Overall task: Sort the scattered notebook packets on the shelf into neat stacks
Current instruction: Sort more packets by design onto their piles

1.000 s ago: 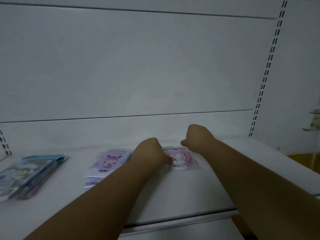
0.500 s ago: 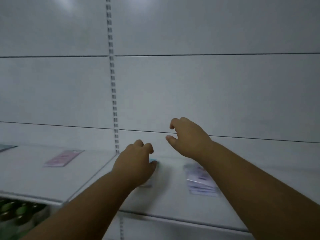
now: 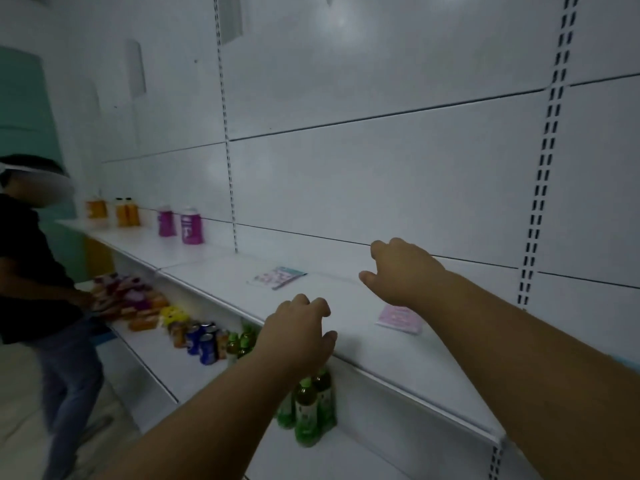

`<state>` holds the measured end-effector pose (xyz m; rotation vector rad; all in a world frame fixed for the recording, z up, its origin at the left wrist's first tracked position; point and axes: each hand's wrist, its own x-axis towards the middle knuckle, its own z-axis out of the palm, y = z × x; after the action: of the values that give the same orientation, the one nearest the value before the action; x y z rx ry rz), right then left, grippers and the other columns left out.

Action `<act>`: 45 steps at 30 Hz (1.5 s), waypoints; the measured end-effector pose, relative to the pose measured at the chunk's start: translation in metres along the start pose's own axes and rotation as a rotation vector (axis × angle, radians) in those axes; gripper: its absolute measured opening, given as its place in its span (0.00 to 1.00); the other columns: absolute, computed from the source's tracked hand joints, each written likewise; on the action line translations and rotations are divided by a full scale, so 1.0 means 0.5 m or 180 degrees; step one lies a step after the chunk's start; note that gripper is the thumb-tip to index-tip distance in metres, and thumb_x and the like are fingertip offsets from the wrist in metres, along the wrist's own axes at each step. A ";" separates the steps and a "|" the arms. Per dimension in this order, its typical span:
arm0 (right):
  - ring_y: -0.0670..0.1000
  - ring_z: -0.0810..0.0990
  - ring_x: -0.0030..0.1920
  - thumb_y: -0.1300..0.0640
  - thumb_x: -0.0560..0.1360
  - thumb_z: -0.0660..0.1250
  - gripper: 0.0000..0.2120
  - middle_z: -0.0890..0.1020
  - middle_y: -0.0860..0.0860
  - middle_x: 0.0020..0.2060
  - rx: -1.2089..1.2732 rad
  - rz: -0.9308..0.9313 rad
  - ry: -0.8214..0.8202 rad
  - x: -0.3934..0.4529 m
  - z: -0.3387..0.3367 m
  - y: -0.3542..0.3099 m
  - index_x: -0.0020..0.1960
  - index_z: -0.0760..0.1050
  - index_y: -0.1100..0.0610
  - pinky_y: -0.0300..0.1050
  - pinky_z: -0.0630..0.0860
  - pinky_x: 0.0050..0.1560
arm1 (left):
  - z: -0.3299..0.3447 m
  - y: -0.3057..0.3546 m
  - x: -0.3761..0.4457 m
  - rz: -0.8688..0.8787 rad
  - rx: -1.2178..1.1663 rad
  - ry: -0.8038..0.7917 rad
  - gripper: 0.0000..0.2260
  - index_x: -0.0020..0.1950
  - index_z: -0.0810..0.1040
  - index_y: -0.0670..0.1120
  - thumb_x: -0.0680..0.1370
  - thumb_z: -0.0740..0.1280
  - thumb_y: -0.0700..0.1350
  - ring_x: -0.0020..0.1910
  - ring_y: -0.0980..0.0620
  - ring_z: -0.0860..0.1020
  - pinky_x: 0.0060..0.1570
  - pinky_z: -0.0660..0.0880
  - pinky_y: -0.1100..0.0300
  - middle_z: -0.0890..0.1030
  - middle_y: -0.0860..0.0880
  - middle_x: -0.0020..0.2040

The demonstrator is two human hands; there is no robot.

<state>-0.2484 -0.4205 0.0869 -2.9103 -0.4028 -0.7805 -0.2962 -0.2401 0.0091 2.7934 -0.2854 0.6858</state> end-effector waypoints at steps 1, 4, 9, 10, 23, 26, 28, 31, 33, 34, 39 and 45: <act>0.59 0.76 0.53 0.42 0.74 0.60 0.22 0.74 0.57 0.56 -0.0033 0.0047 -0.0092 0.025 0.020 -0.004 0.62 0.69 0.55 0.49 0.70 0.45 | 0.010 -0.025 0.017 -0.0006 0.0005 -0.0015 0.18 0.63 0.71 0.54 0.75 0.64 0.58 0.54 0.49 0.73 0.53 0.73 0.53 0.76 0.50 0.57; 0.58 0.76 0.52 0.43 0.74 0.61 0.21 0.75 0.57 0.56 -0.0089 0.0241 -0.0330 0.097 0.082 0.008 0.60 0.70 0.56 0.47 0.70 0.44 | 0.045 -0.079 0.086 0.0021 -0.0041 -0.0065 0.18 0.63 0.71 0.55 0.75 0.64 0.58 0.55 0.49 0.73 0.55 0.74 0.52 0.76 0.50 0.57; 0.57 0.76 0.53 0.44 0.74 0.62 0.20 0.77 0.56 0.56 -0.0213 0.0468 -0.0752 0.177 0.165 0.030 0.58 0.71 0.57 0.46 0.70 0.44 | 0.095 -0.112 0.200 0.0225 -0.0227 -0.0224 0.17 0.61 0.73 0.54 0.74 0.64 0.58 0.56 0.49 0.74 0.55 0.74 0.51 0.76 0.51 0.56; 0.57 0.76 0.53 0.44 0.74 0.62 0.19 0.78 0.56 0.56 -0.0301 0.0506 -0.0830 0.185 0.174 0.033 0.57 0.72 0.57 0.45 0.69 0.44 | 0.106 -0.119 0.220 0.0271 -0.0250 -0.0275 0.17 0.61 0.73 0.54 0.74 0.64 0.58 0.56 0.49 0.74 0.55 0.74 0.51 0.76 0.50 0.56; 0.58 0.76 0.53 0.36 0.66 0.59 0.23 0.79 0.53 0.53 -0.0897 0.2344 -0.1371 0.122 0.282 0.036 0.52 0.75 0.51 0.53 0.75 0.56 | 0.216 -0.150 0.379 0.1296 -0.0759 -0.0830 0.19 0.62 0.73 0.52 0.74 0.65 0.58 0.57 0.46 0.74 0.56 0.74 0.50 0.76 0.48 0.58; 0.59 0.77 0.54 0.48 0.68 0.63 0.13 0.79 0.54 0.54 -0.0795 0.2706 -0.1344 0.139 0.281 0.010 0.50 0.73 0.53 0.51 0.75 0.56 | 0.219 -0.189 0.401 0.1499 -0.0755 -0.0783 0.19 0.62 0.73 0.52 0.74 0.65 0.58 0.57 0.45 0.74 0.56 0.74 0.50 0.76 0.48 0.58; 0.59 0.77 0.51 0.50 0.68 0.65 0.12 0.79 0.55 0.51 -0.0800 0.2840 -0.1113 0.150 0.280 -0.018 0.48 0.71 0.54 0.49 0.75 0.51 | 0.215 -0.231 0.416 0.1504 -0.0629 -0.0608 0.19 0.61 0.74 0.51 0.74 0.64 0.58 0.56 0.45 0.74 0.54 0.73 0.52 0.76 0.47 0.57; 0.59 0.73 0.52 0.41 0.68 0.65 0.21 0.75 0.56 0.50 -0.0921 0.2826 -0.0493 0.168 0.283 -0.080 0.52 0.70 0.55 0.49 0.71 0.48 | 0.207 -0.309 0.450 0.1223 -0.0193 -0.0480 0.21 0.59 0.73 0.47 0.74 0.62 0.60 0.56 0.43 0.73 0.52 0.71 0.51 0.76 0.45 0.57; 0.58 0.72 0.51 0.40 0.68 0.64 0.23 0.74 0.57 0.49 -0.0993 0.2577 -0.0053 0.195 0.284 -0.123 0.54 0.69 0.56 0.49 0.70 0.46 | 0.203 -0.364 0.473 0.0877 -0.0010 -0.0574 0.24 0.59 0.71 0.45 0.74 0.62 0.62 0.58 0.42 0.72 0.54 0.70 0.50 0.76 0.43 0.58; 0.58 0.72 0.51 0.41 0.68 0.63 0.23 0.74 0.57 0.49 -0.1037 0.2419 0.0164 0.214 0.283 -0.142 0.55 0.69 0.57 0.49 0.70 0.46 | 0.203 -0.391 0.484 0.0722 0.0072 -0.0638 0.25 0.59 0.71 0.45 0.73 0.61 0.63 0.58 0.42 0.72 0.55 0.70 0.50 0.76 0.43 0.58; 0.57 0.71 0.47 0.42 0.68 0.63 0.23 0.77 0.56 0.46 -0.1123 0.1835 0.1035 0.311 0.263 -0.209 0.56 0.70 0.56 0.50 0.70 0.46 | 0.220 -0.486 0.507 0.0273 0.0593 -0.0923 0.38 0.64 0.71 0.49 0.66 0.53 0.74 0.57 0.43 0.74 0.53 0.69 0.50 0.77 0.45 0.60; 0.55 0.71 0.44 0.42 0.64 0.66 0.26 0.78 0.54 0.45 -0.0946 0.1827 0.1508 0.350 0.262 -0.249 0.56 0.71 0.56 0.49 0.71 0.45 | 0.226 -0.483 0.506 0.0452 -0.0113 -0.0467 0.34 0.60 0.67 0.51 0.61 0.65 0.68 0.54 0.45 0.71 0.50 0.70 0.51 0.70 0.47 0.56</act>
<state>-0.0749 -0.2398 0.0658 -2.7012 0.6057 -1.4401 0.0316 -0.0759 -0.0141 2.8140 -0.5232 0.5004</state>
